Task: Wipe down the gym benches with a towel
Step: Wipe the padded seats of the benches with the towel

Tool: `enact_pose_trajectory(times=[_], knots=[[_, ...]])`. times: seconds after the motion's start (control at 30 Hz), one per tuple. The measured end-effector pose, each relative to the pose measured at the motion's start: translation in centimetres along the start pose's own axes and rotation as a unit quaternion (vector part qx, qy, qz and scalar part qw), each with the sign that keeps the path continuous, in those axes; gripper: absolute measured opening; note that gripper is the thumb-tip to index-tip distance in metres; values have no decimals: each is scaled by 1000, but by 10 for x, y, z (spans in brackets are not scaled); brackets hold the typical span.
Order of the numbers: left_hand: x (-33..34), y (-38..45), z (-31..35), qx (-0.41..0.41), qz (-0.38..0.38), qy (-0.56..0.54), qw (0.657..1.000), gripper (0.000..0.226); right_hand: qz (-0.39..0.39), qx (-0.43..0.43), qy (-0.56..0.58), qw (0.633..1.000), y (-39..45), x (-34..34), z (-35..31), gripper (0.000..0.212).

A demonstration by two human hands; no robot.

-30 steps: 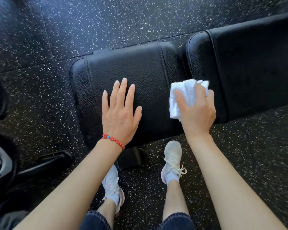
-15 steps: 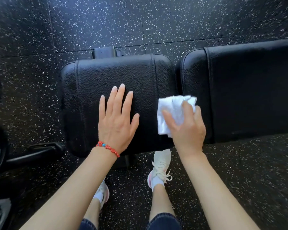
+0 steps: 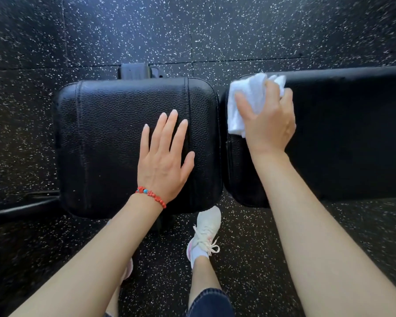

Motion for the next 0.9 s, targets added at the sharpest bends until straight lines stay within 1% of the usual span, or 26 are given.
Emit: enact_pose_trajectory(times=[0.07,0.2,0.37,0.47,0.53,0.57,0.63,0.7,0.77,0.9], knots=[[-1,1,0,1,6,0,1000,54,9,-8,1,1000,6,2,0,47],[-2,1,0,-1,2,4,1000,54,15,-50,-5,999,-26,-16,21,43],[-1,1,2,-2,-9,13,1000,55,-10,-67,-23,997,-71,-38,47,39],[-2,2,4,-16,-8,12,1000,53,-41,-53,-16,998,-86,-48,56,44],[-5,2,9,-28,5,1,1000,52,-83,-27,16,996,-92,-57,64,50],[-7,3,15,-26,13,-5,1000,52,-91,-10,33,995,-92,-63,69,51],[-8,4,32,-8,27,-16,999,51,-74,25,46,996,-93,-76,84,52],[-7,7,53,22,36,-30,999,50,-50,58,35,996,-91,-84,101,51],[-4,10,75,49,35,-47,997,50,-46,89,18,995,-91,-84,113,51],[8,21,107,71,25,-63,995,51,-31,73,-3,997,-75,-75,107,47]])
Point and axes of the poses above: each hand's wrist, its own y-axis towards the middle knuckle, its own x-axis out of the palm, z = x × y, the point moved 6 cm from there along y, towards the middle knuckle, and after that the axes turned 13 degrees about x, right-handed, at the moved point
